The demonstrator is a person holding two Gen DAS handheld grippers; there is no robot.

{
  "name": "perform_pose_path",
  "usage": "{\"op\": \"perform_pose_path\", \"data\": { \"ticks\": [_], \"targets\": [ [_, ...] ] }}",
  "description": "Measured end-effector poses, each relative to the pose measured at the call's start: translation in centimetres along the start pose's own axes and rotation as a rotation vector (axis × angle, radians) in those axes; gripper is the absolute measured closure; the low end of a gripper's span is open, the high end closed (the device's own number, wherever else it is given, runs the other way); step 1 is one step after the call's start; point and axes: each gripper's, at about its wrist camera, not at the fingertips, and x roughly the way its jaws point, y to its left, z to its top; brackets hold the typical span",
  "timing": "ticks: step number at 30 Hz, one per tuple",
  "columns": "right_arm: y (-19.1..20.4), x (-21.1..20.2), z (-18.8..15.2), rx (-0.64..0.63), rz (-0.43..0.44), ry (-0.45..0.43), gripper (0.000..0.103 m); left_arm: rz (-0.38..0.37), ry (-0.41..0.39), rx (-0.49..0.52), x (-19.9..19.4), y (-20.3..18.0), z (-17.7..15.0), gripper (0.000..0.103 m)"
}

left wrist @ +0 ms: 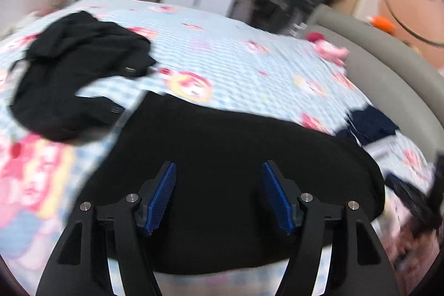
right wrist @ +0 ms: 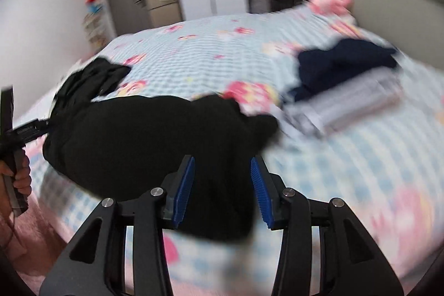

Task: Fold clothes
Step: 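Press the folded black jacket flat with both open grippers, then grip the folded jacket with both grippers and lift it up, rolling it over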

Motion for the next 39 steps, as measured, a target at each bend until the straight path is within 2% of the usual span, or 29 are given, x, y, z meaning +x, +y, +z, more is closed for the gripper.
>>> {"op": "perform_pose_path", "data": {
  "ticks": [1,3,5,7,8,10,11,13,14,15,17,18,19,20,21,23,26,28,30,32,33,35,37,39],
  "targets": [
    [0.1,1.5,0.4,-0.004,-0.011,0.011,0.060,0.036,0.024,-0.007,0.6,0.6,-0.4,0.036],
    [-0.2,5.3,0.0,0.033,-0.069,0.117,0.065,0.081,0.062,-0.027,1.6,2.1,-1.4,0.040],
    [-1.4,6.8,-1.2,0.091,-0.049,0.156,0.068,0.084,0.062,-0.038,1.2,3.3,-1.9,0.050],
    [-2.2,6.4,-1.8,0.117,-0.048,0.161,0.066,0.088,0.059,-0.034,0.5,4.0,-2.2,0.052],
    [-2.3,6.0,-1.8,0.115,-0.061,0.159,0.063,0.081,0.051,-0.037,-0.1,4.3,-2.1,0.051],
    [-3.2,4.8,-1.5,0.111,-0.162,0.129,0.062,0.093,-0.010,-0.065,-1.9,4.9,-1.9,0.045],
    [-3.9,4.1,-1.4,0.117,-0.193,0.104,0.056,0.074,-0.026,-0.105,-2.4,5.6,-1.9,0.039],
    [-5.5,2.7,-1.4,0.203,-0.121,0.081,0.050,0.036,-0.056,-0.187,-3.2,7.1,-2.0,0.035],
    [-6.1,2.5,-1.5,0.251,-0.065,0.084,0.047,0.014,-0.052,-0.226,-3.0,7.7,-2.0,0.035],
    [-6.5,2.6,-1.9,0.305,0.031,0.099,0.044,-0.009,-0.048,-0.265,-2.8,8.4,-2.1,0.035],
    [-6.3,3.5,-1.9,0.355,0.137,0.122,0.035,0.019,-0.067,-0.288,-2.7,8.2,-2.1,0.034],
    [-5.8,4.0,-2.1,0.362,0.161,0.134,0.033,0.107,-0.090,-0.315,-3.1,8.1,-2.1,0.030],
    [-5.4,4.4,-2.2,0.358,0.158,0.142,0.030,0.149,-0.102,-0.363,-3.5,8.6,-2.4,0.025],
    [-5.1,4.7,-2.2,0.354,0.138,0.147,0.029,0.190,-0.113,-0.412,-3.8,9.0,-2.6,0.025],
    [-4.9,5.0,-2.3,0.361,0.106,0.161,0.029,0.173,-0.097,-0.526,-4.1,10.0,-3.4,0.025],
    [-5.0,5.0,-3.0,0.414,0.037,0.203,0.029,0.036,-0.068,-0.673,-4.4,11.2,-5.0,0.025],
    [-4.7,1.9,-4.3,0.498,0.024,0.142,0.029,-0.056,-0.029,-0.711,-4.7,10.8,-6.2,0.025],
    [-3.7,0.1,-5.0,0.517,0.097,0.132,0.029,-0.176,0.009,-0.754,-4.1,10.2,-6.7,0.025],
    [-2.2,0.4,-6.0,0.555,0.274,0.233,0.029,-0.319,0.083,-0.794,-2.2,9.1,-7.4,0.024],
    [-1.3,0.7,-6.4,0.555,0.298,0.249,0.029,-0.307,0.114,-0.765,-0.7,8.1,-7.2,0.024],
    [-1.2,1.1,-6.4,0.565,0.283,0.252,0.029,-0.264,0.114,-0.743,-0.1,7.6,-6.8,0.024],
    [-1.2,2.0,-6.4,0.589,0.249,0.257,0.029,-0.257,0.151,-0.750,1.6,6.9,-5.9,0.024],
    [-0.9,2.3,-5.7,0.610,0.219,0.312,0.029,-0.261,0.154,-0.747,1.9,6.4,-5.4,0.024],
    [0.2,0.9,-4.8,0.551,0.189,0.298,0.029,-0.254,0.147,-0.696,2.0,5.3,-5.1,0.023]
  ]
}}
